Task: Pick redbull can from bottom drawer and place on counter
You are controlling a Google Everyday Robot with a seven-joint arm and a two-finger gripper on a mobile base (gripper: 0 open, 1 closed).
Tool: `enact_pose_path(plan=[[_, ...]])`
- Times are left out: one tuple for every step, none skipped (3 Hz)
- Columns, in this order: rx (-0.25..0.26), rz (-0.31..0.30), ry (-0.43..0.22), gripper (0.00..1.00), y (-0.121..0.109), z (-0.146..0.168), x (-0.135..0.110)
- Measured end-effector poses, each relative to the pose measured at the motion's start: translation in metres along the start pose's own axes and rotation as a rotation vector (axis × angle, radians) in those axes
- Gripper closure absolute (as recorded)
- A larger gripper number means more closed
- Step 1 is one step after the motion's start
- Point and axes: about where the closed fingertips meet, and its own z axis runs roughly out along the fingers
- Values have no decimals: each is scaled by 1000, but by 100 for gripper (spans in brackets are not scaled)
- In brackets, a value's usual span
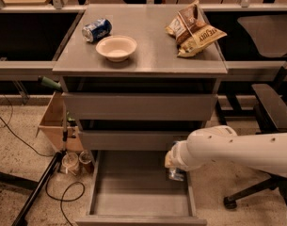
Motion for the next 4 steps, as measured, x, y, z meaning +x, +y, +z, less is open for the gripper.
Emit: enact_pose_path(plan=[[127,-15,-15,100,-18,-47,27],[243,-30,-60,100,-12,-104,31],[293,41,-99,100,-14,-140,33],[291,39,-96,100,-15,-139,33]])
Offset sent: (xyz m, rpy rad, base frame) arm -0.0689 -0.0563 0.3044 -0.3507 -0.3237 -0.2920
